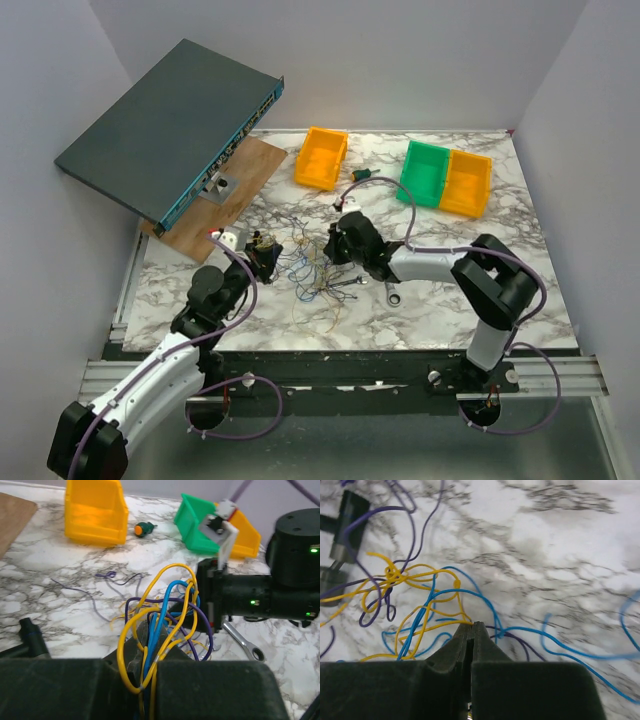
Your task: Untangle the cables
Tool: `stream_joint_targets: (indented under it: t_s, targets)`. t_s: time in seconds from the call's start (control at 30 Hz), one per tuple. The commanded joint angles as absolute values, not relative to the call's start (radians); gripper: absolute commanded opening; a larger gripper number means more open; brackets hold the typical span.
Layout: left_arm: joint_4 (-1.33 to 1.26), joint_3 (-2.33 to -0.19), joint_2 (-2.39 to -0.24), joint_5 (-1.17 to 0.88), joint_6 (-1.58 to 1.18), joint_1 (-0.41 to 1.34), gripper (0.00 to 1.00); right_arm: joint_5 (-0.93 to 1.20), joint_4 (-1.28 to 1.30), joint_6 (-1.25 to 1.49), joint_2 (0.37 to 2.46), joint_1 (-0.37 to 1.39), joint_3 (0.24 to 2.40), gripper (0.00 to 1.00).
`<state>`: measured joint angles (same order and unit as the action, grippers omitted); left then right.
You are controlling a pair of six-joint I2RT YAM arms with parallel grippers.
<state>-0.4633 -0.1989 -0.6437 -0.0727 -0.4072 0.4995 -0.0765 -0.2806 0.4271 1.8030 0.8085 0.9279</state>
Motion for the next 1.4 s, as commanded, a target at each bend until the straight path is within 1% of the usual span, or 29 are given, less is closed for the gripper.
stream_joint_targets:
  t_s: [0.0,0.1,0.23,0.3,0.43,0.53,0.7,0.83,1.0,1.1,1.2,1.27,1.3,1.33,1.37]
  targets:
    - [-0.317,-0.208,-0.569,0.116,-0.448,0.495,0.0,-0.414,-0.154,0.495,1.656,0.741,0.867,0.01]
    - [-0.227,-0.235,-0.507,0.192,-0.474,0.494,0.0,-0.422,-0.066,0.565,1.526,0.587,0.793,0.01]
    - [-0.112,-0.261,-0.464,0.305,-0.542,0.491,0.0,-0.463,-0.004,0.641,1.298,0.369,0.683,0.01]
    - [-0.058,-0.278,-0.451,0.35,-0.584,0.489,0.0,-0.506,0.041,0.669,1.206,0.299,0.656,0.01]
    - [0.035,-0.308,-0.44,0.46,-0.668,0.483,0.0,-0.622,0.153,0.745,1.096,0.227,0.679,0.01]
    - [0.055,-0.329,-0.434,0.498,-0.677,0.476,0.0,-0.658,0.195,0.76,1.063,0.209,0.71,0.01]
    - [0.184,-0.454,-0.442,0.601,-0.656,0.459,0.0,-0.812,0.35,0.893,1.044,0.18,0.769,0.01]
    - [0.255,-0.558,-0.428,0.618,-0.637,0.407,0.0,-0.836,0.395,0.938,1.015,0.131,0.796,0.01]
    - [0.272,-0.685,-0.491,0.552,-0.574,0.375,0.0,-0.831,0.396,0.937,0.977,0.124,0.814,0.01]
    - [0.307,-0.77,-0.532,0.57,-0.526,0.36,0.0,-0.84,0.38,0.903,0.948,0.123,0.818,0.01]
    - [0.273,-0.833,-0.561,0.445,-0.44,0.356,0.0,-0.802,0.369,0.862,0.92,0.123,0.822,0.01]
    - [0.299,-0.893,-0.615,0.303,-0.417,0.356,0.0,-0.692,0.326,0.799,0.9,0.123,0.805,0.01]
    - [0.308,-0.921,-0.647,0.216,-0.406,0.356,0.0,-0.588,0.278,0.713,0.89,0.123,0.789,0.04]
    - [0.31,-0.939,-0.671,0.111,-0.398,0.356,0.0,-0.437,0.22,0.644,0.883,0.123,0.768,0.09]
    - [0.307,-0.953,-0.699,0.03,-0.387,0.356,0.0,-0.342,0.2,0.602,0.879,0.123,0.756,0.23]
